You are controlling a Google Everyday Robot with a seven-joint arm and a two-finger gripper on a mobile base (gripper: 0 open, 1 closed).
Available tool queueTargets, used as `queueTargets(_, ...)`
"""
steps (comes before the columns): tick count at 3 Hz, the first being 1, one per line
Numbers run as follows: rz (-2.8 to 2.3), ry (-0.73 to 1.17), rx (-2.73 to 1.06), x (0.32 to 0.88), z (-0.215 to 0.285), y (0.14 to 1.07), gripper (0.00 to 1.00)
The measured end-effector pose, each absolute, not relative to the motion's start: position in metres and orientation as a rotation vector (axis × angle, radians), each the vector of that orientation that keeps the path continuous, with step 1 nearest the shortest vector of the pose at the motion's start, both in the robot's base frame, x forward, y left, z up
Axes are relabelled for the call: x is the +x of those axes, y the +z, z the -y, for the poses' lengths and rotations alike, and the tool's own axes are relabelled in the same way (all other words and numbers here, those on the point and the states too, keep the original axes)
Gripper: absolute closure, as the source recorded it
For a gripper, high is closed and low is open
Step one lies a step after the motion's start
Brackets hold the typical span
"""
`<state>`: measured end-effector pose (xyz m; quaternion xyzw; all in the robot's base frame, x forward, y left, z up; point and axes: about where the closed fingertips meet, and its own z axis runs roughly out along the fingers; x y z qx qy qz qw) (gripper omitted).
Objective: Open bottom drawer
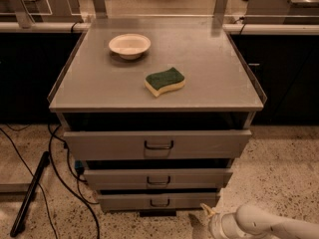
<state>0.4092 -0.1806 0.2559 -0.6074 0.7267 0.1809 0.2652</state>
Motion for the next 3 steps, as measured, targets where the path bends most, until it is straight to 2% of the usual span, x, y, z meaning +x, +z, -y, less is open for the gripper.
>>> queueTargets(3, -1.845, 0.383, -1.616, 0.459, 0.168, 0.209, 0.0)
